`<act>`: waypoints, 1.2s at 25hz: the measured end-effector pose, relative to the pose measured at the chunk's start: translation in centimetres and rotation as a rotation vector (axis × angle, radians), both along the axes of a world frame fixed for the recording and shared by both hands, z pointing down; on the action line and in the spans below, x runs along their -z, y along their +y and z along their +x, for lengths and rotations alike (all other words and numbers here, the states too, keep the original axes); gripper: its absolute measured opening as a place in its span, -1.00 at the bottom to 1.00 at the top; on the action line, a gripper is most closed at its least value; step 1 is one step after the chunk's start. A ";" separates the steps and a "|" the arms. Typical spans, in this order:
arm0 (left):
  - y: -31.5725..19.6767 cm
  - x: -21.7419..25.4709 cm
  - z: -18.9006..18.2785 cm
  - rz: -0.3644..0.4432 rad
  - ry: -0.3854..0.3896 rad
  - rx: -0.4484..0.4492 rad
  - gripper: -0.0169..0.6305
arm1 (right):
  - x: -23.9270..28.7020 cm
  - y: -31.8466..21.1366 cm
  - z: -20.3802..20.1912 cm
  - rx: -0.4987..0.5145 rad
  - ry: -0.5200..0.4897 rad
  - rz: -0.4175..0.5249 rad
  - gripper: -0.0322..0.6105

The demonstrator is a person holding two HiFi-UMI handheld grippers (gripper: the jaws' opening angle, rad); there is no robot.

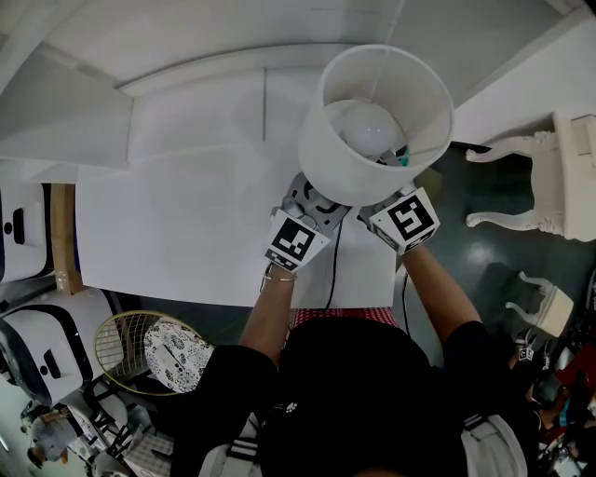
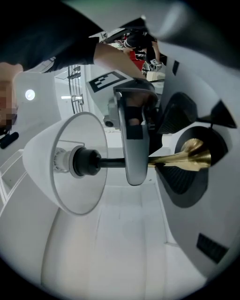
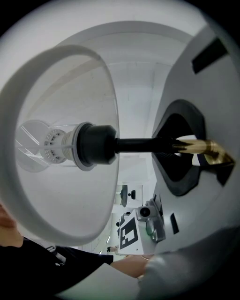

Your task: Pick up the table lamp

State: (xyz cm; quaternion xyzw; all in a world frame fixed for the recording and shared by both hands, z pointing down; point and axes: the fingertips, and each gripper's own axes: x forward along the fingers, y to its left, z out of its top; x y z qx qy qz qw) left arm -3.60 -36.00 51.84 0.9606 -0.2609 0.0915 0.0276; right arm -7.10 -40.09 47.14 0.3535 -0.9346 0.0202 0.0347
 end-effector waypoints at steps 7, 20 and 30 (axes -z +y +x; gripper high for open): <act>-1.3 -1.9 0.9 -0.034 -0.051 -0.014 -0.31 | 0.0 -0.2 0.4 -0.009 -0.005 0.004 -0.69; -2.8 -1.8 1.5 -0.035 -0.008 0.034 -0.32 | 0.2 -0.4 0.6 -0.046 -0.035 0.004 -0.69; -2.9 -1.6 1.1 -0.007 -0.046 0.021 -0.51 | 0.5 -0.2 0.5 -0.044 -0.060 0.025 -0.69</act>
